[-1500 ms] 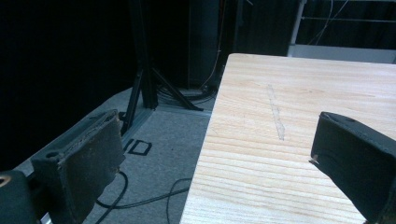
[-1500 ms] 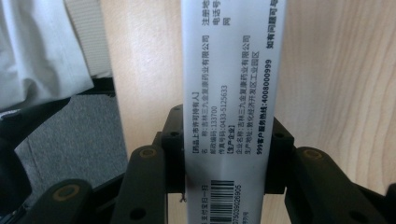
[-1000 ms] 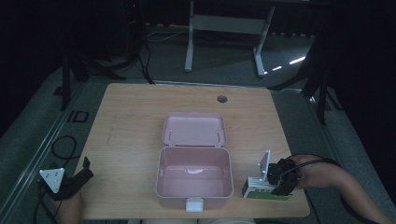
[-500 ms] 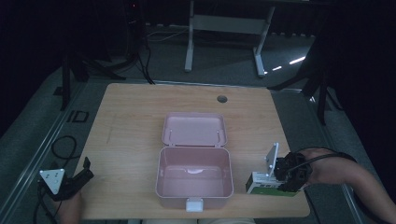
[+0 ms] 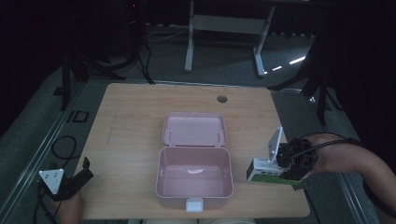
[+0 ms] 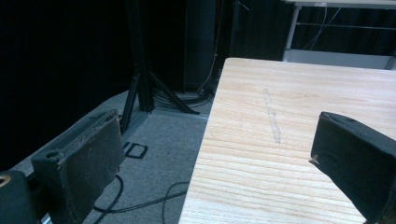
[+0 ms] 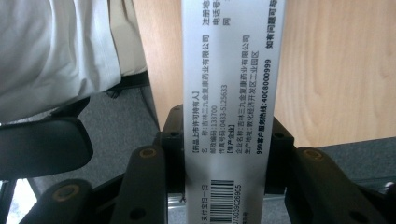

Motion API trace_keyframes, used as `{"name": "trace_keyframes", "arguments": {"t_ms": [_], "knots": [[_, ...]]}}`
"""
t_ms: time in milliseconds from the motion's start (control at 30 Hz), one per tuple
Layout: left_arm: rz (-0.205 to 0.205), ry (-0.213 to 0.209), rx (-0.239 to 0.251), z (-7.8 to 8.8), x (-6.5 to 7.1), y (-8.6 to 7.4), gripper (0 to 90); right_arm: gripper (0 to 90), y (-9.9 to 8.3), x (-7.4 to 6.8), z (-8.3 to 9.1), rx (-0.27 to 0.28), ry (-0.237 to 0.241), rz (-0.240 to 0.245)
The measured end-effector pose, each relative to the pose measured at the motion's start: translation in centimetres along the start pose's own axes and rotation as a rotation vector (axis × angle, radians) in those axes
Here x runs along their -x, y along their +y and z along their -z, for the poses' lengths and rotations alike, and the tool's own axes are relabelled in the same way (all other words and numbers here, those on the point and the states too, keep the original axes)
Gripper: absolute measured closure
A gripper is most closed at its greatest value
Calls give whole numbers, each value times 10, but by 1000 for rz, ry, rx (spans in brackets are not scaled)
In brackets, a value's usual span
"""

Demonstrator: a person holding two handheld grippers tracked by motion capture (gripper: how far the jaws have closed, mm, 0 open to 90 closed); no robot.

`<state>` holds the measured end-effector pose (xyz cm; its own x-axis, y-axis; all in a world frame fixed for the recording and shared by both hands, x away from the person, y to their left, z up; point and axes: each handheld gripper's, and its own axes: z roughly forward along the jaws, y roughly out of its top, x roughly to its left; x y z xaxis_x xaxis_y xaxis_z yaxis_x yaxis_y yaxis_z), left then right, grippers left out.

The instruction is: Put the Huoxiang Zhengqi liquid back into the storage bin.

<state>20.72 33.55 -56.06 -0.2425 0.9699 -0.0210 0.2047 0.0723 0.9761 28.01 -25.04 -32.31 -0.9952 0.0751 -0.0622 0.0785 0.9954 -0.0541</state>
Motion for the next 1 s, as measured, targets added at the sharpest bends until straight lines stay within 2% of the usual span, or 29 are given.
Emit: {"name": "trace_keyframes", "arguments": {"t_ms": [167, 367, 667, 1000], "knots": [[0, -2, 0, 0, 0, 0, 26, 618, 8, 2, 11, 17, 14, -11], [1, 0, 0, 0, 0, 0, 26, 618, 20, 5, 17, 38, 26, -1], [-6, -1, -1, 0, 1, 0, 26, 618, 50, 8, 16, 48, 43, 31], [-8, -5, 0, 0, 1, 0, 26, 618, 82, 5, 15, 31, 52, 73]]}}
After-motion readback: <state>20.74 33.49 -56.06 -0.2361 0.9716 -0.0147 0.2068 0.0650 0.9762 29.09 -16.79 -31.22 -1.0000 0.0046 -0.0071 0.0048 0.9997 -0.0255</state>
